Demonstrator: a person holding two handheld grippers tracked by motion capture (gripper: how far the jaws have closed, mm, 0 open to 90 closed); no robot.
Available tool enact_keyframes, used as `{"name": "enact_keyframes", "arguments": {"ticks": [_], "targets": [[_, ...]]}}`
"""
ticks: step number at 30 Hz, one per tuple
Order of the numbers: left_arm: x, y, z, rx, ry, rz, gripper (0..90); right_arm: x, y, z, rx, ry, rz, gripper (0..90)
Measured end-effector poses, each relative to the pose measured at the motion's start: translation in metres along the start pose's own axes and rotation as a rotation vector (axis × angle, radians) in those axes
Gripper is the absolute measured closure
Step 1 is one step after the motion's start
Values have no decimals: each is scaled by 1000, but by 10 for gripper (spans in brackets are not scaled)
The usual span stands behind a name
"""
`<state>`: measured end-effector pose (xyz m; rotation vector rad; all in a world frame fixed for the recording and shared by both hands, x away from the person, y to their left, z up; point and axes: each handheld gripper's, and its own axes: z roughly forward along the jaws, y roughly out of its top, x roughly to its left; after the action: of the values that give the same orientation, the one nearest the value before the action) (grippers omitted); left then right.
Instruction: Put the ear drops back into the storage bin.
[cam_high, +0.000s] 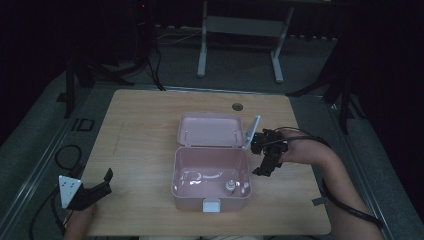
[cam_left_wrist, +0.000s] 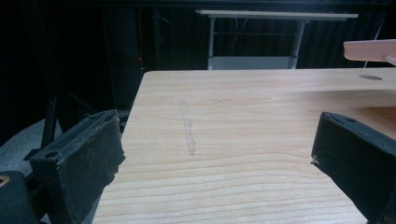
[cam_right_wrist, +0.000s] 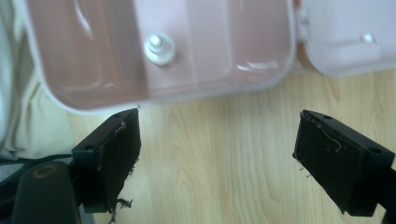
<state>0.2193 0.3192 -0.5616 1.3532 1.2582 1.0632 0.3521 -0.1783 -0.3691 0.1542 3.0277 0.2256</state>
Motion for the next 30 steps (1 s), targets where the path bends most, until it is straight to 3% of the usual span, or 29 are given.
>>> {"name": "enact_keyframes", "arguments": {"ticks": [6, 15, 24, 27, 29, 30], "targets": [[0, 0, 0, 1, 0, 2, 20, -7, -24, 6, -19, -8, 67, 144], [0, 0, 0, 1, 1, 1, 20, -11, -53, 30, -52, -26, 152, 144], [0, 0, 0, 0, 4, -3, 20, -12, -81, 78, -69, -47, 245, 142], [0, 0, 0, 1, 4, -3, 20, -12, -89, 93, -51, -59, 268, 141], [0, 0, 0, 0, 4, -2, 20, -12, -91, 96, -54, -60, 274, 140], [0, 0, 0, 0, 4, -3, 20, -11, -97, 103, -75, -70, 307, 141]]}}
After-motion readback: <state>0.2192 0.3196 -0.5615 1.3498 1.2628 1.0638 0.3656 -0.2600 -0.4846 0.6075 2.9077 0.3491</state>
